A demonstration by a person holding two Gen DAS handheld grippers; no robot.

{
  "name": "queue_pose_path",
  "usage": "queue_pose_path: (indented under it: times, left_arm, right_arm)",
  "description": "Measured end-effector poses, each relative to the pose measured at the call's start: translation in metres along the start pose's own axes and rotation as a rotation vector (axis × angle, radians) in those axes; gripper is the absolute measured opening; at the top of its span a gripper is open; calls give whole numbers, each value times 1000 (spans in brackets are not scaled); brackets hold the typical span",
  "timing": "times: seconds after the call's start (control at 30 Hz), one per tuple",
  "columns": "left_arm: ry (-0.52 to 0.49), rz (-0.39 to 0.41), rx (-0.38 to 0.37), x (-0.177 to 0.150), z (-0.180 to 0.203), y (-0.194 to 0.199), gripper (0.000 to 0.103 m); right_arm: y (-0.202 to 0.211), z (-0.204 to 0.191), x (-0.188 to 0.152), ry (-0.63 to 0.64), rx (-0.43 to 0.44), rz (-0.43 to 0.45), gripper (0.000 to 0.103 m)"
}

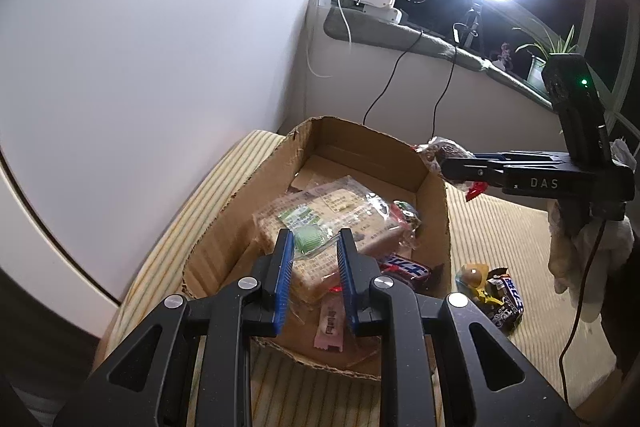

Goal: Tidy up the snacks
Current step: 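Carry both candies over the box and open both tools to drop them, then move both tools back to the pile, right tool down to the Snickers bar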

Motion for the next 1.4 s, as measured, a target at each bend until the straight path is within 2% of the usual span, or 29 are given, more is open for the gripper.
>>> queue_pose_path:
  times: [0.4, 0.7, 0.73, 0.77, 0.8, 0.83, 0.87, 0.9, 1.0, 1.07, 1.4]
  left_arm:
    - [2, -6, 5, 2, -6, -3, 20]
    - [-5, -5, 10, 2, -4, -5, 21]
    - [-6, -3, 11, 3, -4, -4, 22]
    - [-9, -3, 11, 3, -4, -4, 27]
    - [-13, -3, 11, 3, -3, -4, 33]
    - [-19, -1, 14, 3, -2, -3, 45]
    - [-24, 3, 16, 3, -1, -3, 52]
    - [-26, 5, 15, 3, -1, -3, 53]
    - [-31, 4, 16, 3, 1, -2, 61]
    - [-35, 5, 20, 2, 1, -2, 63]
    - [-48, 14, 21, 4, 7, 8, 63]
  right_arm:
    - [-32, -7, 5, 12, 10, -37, 41]
    - [-40, -12, 4, 26, 17, -50, 41]
    - [-40, -13, 3, 29, 18, -52, 41]
    - [-41, -14, 3, 32, 19, -55, 42]
    - [-41, -15, 2, 39, 17, -58, 49]
    - [-40, -16, 2, 46, 11, -57, 56]
    - [-39, -16, 2, 51, 5, -53, 70]
    - [-37, -17, 3, 59, 0, -46, 78]
    - [-33, -20, 4, 68, 1, -33, 86]
    - [-31, -21, 5, 71, -6, -30, 89]
    - [-19, -20, 6, 68, -17, -14, 89]
Point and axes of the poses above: each gripper's, at about its wrist camera, not at the fingertips, and y roughly against the way its jaws point, z to its right, x to its top, the point moved 6 cm from there along -y, roughly the way its jaws point, and after that the axes turned 8 degrees about z, right-handed, at the moved point
